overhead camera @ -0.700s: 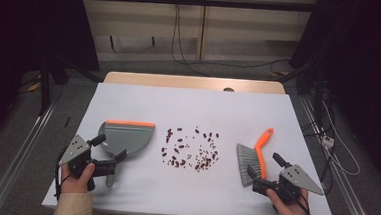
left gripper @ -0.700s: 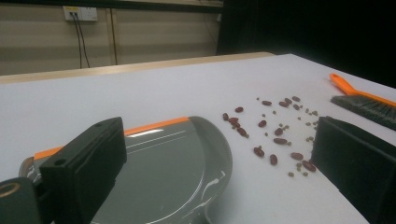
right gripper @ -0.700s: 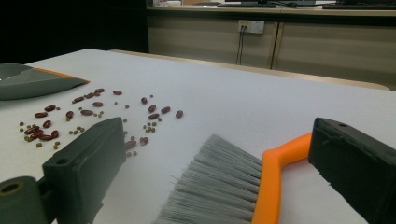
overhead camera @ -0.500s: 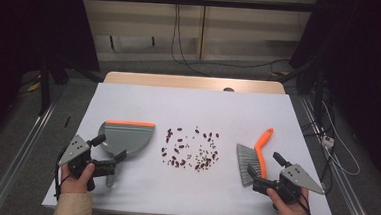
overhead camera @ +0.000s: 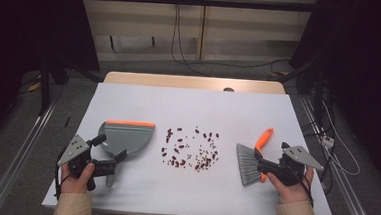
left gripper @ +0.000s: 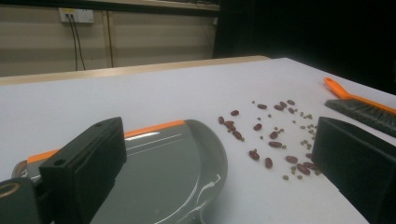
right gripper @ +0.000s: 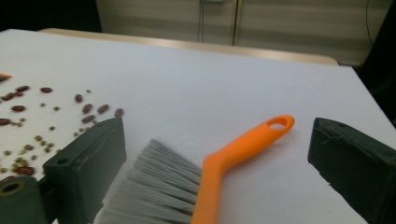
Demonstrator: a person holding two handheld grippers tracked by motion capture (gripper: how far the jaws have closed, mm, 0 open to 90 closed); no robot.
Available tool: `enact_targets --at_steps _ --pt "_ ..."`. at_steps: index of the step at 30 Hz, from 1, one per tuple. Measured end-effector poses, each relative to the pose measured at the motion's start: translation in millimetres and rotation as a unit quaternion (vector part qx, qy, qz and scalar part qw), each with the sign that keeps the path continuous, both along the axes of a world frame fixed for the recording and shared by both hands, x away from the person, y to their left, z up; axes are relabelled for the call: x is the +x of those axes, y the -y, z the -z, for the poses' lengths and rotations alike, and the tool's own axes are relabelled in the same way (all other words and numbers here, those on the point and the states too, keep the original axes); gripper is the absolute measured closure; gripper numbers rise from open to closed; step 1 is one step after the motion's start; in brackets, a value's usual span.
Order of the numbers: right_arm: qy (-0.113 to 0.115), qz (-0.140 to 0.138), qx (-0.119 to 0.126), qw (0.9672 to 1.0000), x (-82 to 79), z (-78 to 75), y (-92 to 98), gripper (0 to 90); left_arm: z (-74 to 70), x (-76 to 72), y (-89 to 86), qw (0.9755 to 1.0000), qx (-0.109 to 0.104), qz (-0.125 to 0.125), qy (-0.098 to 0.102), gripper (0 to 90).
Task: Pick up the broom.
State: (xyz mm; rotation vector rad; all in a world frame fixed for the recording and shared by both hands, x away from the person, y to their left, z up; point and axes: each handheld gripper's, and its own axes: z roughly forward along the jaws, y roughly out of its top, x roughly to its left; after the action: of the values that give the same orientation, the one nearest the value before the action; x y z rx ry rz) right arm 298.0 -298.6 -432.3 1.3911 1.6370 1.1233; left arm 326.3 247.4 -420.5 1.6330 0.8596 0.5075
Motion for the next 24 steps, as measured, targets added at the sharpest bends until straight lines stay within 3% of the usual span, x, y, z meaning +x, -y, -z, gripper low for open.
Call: enact_targets --at_steps 1,2,3,6,7,9,15,19,22,24 --pt "-0.016 0.007 0.005 0.9998 5.0 1.8 0.2 8.3 0.0 -0.1 -0.3 1.0 -0.002 -0.001 -0.001 3.1" --pt "-0.016 0.007 0.005 0.9998 5.0 1.8 0.2 8.3 0.0 -0.2 -0.5 1.0 -0.004 -0.002 0.0 3.1" --pt "-0.038 0.011 0.004 0.9992 15.8 5.5 0.5 12.2 -0.2 -0.3 -0.8 1.0 -0.005 -0.002 0.0 3.1" --pt "-0.051 0.016 -0.002 0.9986 26.2 9.7 0.3 16.9 -0.4 -0.4 -1.8 1.0 -0.007 -0.002 0.0 3.1" --pt "-0.07 0.025 -0.004 0.9972 35.5 13.0 0.3 19.1 -0.3 -0.4 -1.8 1.0 -0.007 -0.001 -0.001 3.1" --pt "-0.078 0.03 -0.004 0.9965 39.2 14.5 -0.1 21.4 -0.3 -0.3 -1.9 1.0 -0.009 0.0 -0.002 3.1" --pt "-0.131 0.058 0.006 0.9897 53.7 24.3 -2.2 29.4 1.0 2.3 -1.8 1.0 -0.008 0.002 -0.004 3.1" --pt "-0.155 0.057 0.001 0.9863 59.9 30.2 -3.4 37.7 1.4 4.0 -0.2 1.0 -0.005 0.005 -0.005 3.1" --pt "-0.16 0.053 -0.003 0.9857 62.7 29.7 -5.1 42.9 2.0 5.1 0.6 0.9999 -0.004 0.007 -0.008 3.1" --pt "-0.187 0.031 -0.018 0.9817 70.2 27.9 -8.2 45.9 2.3 5.9 1.2 0.9999 -0.006 0.008 -0.011 3.1"
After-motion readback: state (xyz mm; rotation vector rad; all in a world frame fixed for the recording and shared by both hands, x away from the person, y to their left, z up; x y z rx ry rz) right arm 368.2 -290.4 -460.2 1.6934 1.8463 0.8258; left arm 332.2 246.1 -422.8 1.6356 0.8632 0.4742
